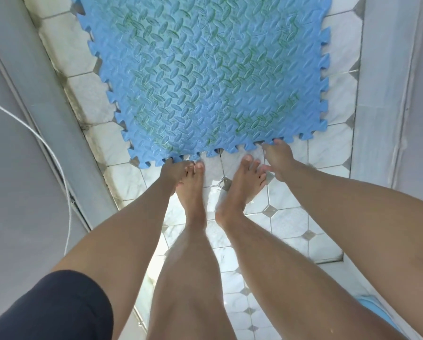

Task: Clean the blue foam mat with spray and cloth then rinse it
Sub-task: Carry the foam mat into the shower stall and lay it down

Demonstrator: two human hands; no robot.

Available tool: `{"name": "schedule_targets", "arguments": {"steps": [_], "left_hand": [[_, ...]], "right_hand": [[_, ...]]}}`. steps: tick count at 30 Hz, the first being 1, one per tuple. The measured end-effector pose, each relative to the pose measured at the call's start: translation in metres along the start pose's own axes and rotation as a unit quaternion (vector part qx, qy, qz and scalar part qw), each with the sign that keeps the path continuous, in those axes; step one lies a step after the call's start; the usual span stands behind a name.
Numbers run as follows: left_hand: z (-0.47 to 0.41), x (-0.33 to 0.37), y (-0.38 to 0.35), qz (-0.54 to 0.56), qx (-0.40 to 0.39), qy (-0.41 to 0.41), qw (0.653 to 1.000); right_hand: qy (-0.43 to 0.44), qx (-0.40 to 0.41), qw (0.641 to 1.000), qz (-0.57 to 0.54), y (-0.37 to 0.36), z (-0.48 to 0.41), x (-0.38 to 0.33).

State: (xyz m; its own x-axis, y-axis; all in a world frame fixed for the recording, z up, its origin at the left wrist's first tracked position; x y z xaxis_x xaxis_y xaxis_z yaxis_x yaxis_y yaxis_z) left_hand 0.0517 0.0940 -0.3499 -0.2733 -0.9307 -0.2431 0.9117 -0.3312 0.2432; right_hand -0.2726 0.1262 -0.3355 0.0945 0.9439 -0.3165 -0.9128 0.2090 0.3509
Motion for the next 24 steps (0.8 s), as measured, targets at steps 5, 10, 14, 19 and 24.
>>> {"name": "schedule_targets", "arguments": {"steps": [5, 10, 14, 19, 24], "left_hand": [[0.015, -0.003, 0.010, 0.028, -0.001, -0.009, 1.000], [0.057, -0.012, 0.026, 0.154, -0.037, 0.012, 0.987], [0.098, -0.016, 0.055, 0.135, 0.040, -0.042, 0.989], [0.175, -0.010, 0.103, 0.064, 0.166, -0.086, 0.980], [0.262, 0.006, 0.144, -0.003, 0.194, -0.135, 0.972]], "right_hand": [[-0.011, 0.040, 0.997, -0.068, 0.001, 0.015, -0.001], [-0.045, 0.130, 0.968, -0.212, 0.010, 0.051, -0.011], [-0.037, 0.142, 0.939, -0.313, 0.014, 0.096, -0.032], [-0.027, 0.105, 0.912, -0.396, 0.018, 0.161, -0.071], [-0.070, 0.076, 0.879, -0.466, 0.036, 0.237, -0.104]]}}
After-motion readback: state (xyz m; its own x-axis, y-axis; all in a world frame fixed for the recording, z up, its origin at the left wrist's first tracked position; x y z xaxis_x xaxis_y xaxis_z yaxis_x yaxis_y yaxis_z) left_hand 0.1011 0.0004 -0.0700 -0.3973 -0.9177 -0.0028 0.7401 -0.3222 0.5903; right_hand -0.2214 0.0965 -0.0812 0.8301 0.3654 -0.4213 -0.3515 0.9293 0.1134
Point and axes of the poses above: each hand's wrist, its own z-axis away from the middle knuckle, its own y-axis out of the back of the hand, x = y × z, the point moved 6 cm from there along -z, towards the middle knuckle, and after that the axes turned 13 degrees about y, right-handed, at the moved point
